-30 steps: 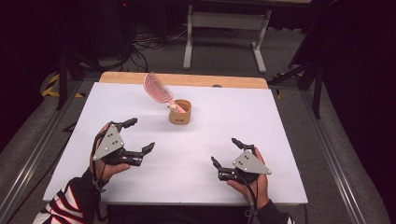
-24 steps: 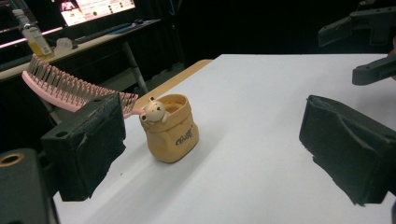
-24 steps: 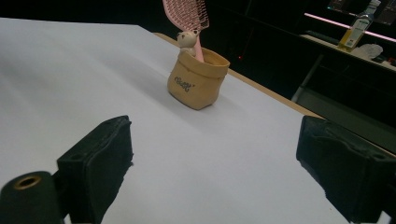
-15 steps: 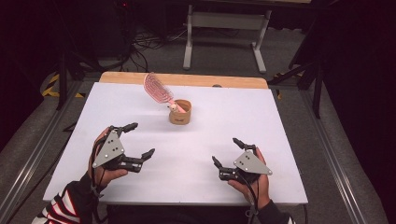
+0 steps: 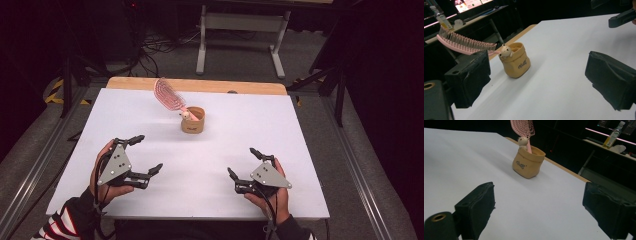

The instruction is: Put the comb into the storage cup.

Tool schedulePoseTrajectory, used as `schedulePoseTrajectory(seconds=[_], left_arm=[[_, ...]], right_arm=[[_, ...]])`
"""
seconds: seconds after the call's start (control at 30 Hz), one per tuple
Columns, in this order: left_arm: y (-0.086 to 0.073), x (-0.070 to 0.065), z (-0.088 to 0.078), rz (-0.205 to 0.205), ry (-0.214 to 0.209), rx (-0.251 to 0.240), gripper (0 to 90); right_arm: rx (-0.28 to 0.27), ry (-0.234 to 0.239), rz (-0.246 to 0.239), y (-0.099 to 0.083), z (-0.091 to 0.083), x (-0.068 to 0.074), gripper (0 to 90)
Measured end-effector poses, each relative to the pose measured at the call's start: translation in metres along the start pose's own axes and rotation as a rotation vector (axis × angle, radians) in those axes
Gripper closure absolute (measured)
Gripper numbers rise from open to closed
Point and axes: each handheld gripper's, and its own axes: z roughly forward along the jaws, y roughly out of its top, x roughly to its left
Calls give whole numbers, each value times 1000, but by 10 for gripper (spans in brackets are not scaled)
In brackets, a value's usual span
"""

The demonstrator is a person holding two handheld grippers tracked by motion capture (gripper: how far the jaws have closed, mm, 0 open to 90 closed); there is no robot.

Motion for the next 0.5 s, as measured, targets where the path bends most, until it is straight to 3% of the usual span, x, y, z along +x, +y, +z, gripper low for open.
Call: schedulePoseTrajectory(seconds=[0.5], left_arm=[[-17, -1, -10, 12, 19, 56, 65]], right_arm=[[3, -10, -6, 0, -4, -1, 114]])
